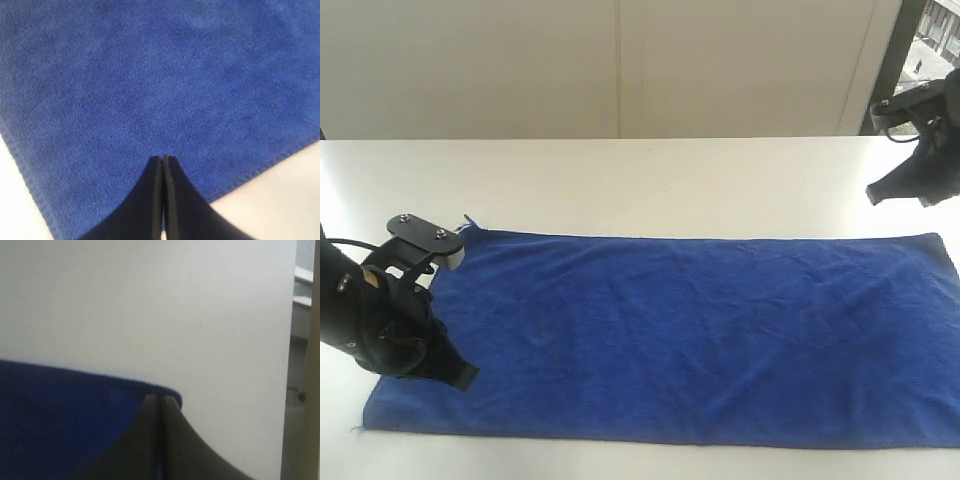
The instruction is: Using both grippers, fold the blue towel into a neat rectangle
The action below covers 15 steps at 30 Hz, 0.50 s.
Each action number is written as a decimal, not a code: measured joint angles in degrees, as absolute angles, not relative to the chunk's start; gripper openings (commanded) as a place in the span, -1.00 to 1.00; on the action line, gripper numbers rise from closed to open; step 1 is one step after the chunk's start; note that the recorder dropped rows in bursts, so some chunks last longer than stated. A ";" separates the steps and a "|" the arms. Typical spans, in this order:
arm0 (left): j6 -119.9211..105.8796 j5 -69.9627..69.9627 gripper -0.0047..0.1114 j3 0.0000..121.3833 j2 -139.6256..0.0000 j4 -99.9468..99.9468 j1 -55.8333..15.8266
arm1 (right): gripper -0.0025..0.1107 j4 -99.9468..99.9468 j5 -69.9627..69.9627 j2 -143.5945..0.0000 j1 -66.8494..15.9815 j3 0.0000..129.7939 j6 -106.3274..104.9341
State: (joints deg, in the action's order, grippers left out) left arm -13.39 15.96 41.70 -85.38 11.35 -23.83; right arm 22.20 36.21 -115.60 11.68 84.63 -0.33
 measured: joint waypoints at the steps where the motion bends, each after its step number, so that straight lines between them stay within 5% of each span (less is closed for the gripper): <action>1: -13.39 15.28 -0.92 41.70 -85.38 11.35 -23.83 | -0.96 20.97 39.15 -114.54 11.68 84.63 -0.33; 7: -13.39 12.98 -0.92 41.70 -85.38 12.00 -23.83 | -0.96 3.13 62.47 -112.32 11.34 80.00 -10.33; 15: -13.39 12.98 -0.92 41.70 -85.38 12.22 -23.83 | -0.96 9.88 48.12 -100.14 6.14 52.86 -0.39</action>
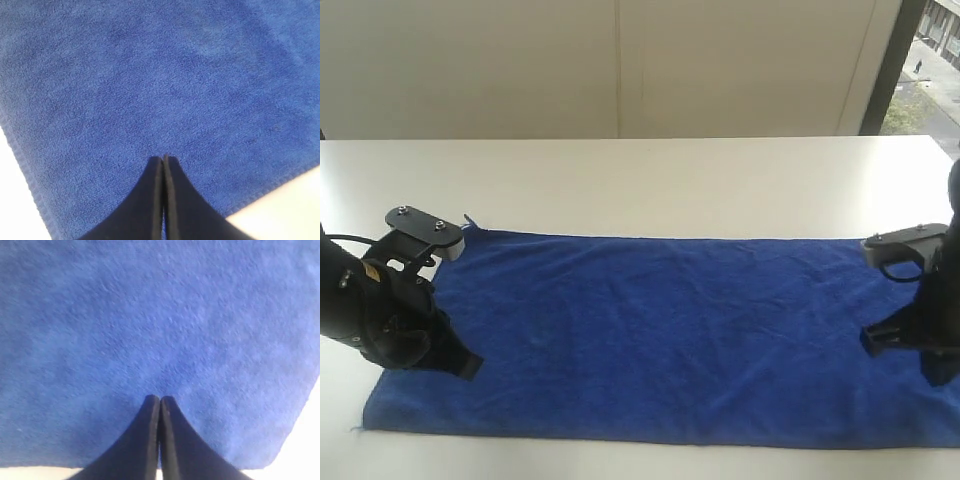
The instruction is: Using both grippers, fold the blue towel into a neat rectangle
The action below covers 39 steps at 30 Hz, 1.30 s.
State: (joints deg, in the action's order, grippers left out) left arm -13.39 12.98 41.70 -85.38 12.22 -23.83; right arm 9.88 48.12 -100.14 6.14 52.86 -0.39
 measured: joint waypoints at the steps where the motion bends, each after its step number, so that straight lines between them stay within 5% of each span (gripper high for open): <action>1: -13.39 12.98 -0.92 41.70 -85.38 12.22 -23.83 | -0.96 11.76 47.79 -100.10 6.14 51.63 1.50; 26: -13.84 12.78 -0.92 41.70 -85.38 12.22 -23.83 | -0.96 29.49 50.91 -99.10 6.14 44.10 13.10; 39: -13.84 12.54 -0.92 41.70 -85.38 12.34 -23.83 | -0.96 25.56 39.43 -95.44 6.14 46.20 15.03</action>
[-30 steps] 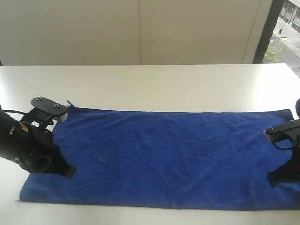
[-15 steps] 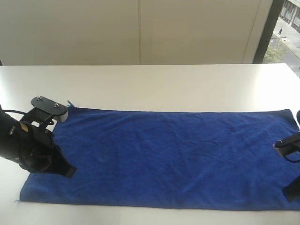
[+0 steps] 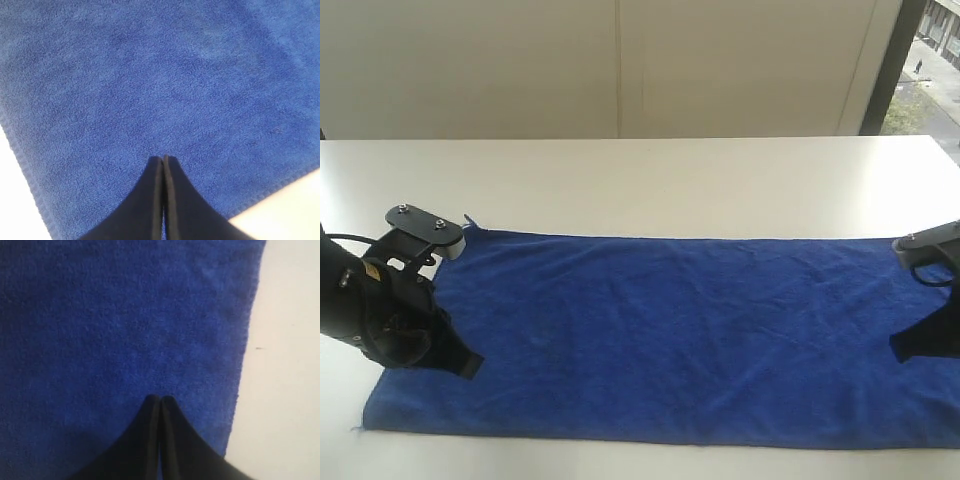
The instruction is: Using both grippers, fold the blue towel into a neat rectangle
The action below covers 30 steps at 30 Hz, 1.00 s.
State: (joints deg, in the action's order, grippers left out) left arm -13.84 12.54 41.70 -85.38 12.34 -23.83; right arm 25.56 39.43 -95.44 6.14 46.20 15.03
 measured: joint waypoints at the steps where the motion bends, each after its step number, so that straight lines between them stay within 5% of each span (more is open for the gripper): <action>1: -13.84 12.54 -0.92 41.70 -85.38 12.34 -23.83 | -0.96 25.30 39.43 -96.28 6.14 46.20 15.03; 27: -14.20 12.23 -0.92 41.70 -85.38 12.34 -23.83 | -0.95 30.32 46.00 -98.32 6.14 48.04 14.60; 30: -14.20 12.46 -0.92 41.70 -85.38 12.34 -23.83 | -0.82 30.04 43.20 -94.87 6.54 50.66 15.74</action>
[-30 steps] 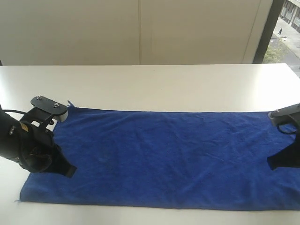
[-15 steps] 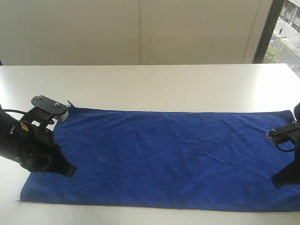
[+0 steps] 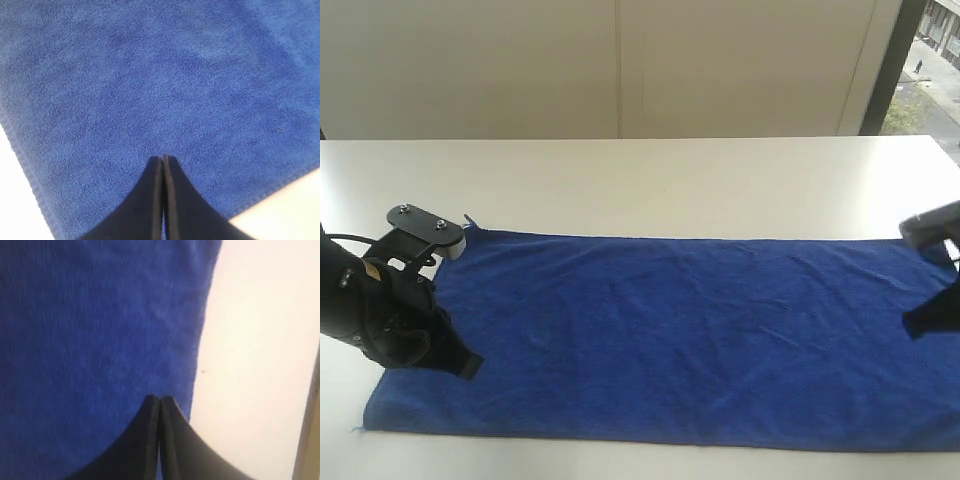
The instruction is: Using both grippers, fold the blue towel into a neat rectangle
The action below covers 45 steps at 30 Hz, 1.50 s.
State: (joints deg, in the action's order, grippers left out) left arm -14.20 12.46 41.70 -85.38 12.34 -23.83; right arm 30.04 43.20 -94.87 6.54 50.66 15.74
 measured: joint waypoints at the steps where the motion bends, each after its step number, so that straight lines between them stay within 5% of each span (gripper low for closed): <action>1: -14.20 12.45 -0.92 41.70 -85.38 12.34 -23.83 | -0.76 29.34 42.52 -94.15 7.41 52.26 15.87; 7: -14.20 12.57 -0.92 41.70 -85.38 12.46 -23.83 | -0.20 17.36 42.82 -96.32 14.64 60.55 4.24; 23: -14.31 12.44 -0.92 41.70 -85.38 12.57 -23.83 | -0.21 1.98 37.25 -110.72 24.98 66.71 -14.13; 45: -14.43 9.59 -0.92 41.70 -85.38 13.91 -23.83 | -0.23 -3.70 43.17 -114.35 25.46 69.15 -18.55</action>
